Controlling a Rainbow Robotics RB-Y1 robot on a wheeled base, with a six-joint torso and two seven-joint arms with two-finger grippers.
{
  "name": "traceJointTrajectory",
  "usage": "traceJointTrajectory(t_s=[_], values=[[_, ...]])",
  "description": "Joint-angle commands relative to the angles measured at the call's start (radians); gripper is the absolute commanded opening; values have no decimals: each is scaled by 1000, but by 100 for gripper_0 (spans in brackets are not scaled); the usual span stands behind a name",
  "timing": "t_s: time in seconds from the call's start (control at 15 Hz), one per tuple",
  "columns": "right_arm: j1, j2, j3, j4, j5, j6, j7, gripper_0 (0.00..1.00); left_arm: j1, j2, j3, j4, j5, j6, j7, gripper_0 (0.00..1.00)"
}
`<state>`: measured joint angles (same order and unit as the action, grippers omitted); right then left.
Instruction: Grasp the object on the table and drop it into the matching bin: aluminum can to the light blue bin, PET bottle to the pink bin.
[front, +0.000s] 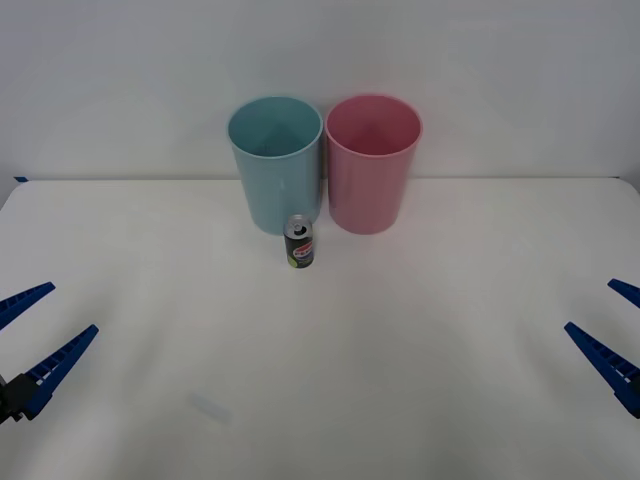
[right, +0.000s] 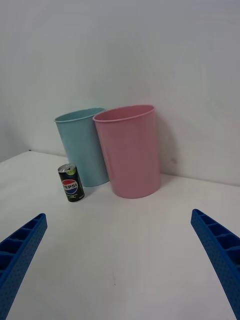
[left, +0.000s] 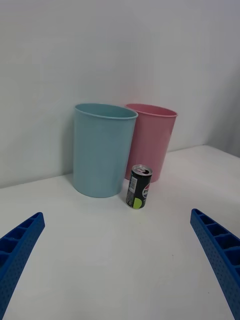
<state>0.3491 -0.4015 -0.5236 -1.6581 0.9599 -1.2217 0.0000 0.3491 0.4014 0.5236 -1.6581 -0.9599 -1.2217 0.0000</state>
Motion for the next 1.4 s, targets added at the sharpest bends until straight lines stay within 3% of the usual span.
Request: traceJointTrajectory(t_s=[0.07,0.6,1.07,1.4], values=[[0,0,0,0,0,0,0,100,0,0,0,0,0,0,0,100],[-16,-5,7,26,49,14,-3,100,0,0,0,0,0,0,0,100],[-98,-13,151,41,94,64,14,100,0,0,0,0,0,0,0,100],[-228,-13,281,162,122,85,40,100,0,0,0,0,0,0,0,100]])
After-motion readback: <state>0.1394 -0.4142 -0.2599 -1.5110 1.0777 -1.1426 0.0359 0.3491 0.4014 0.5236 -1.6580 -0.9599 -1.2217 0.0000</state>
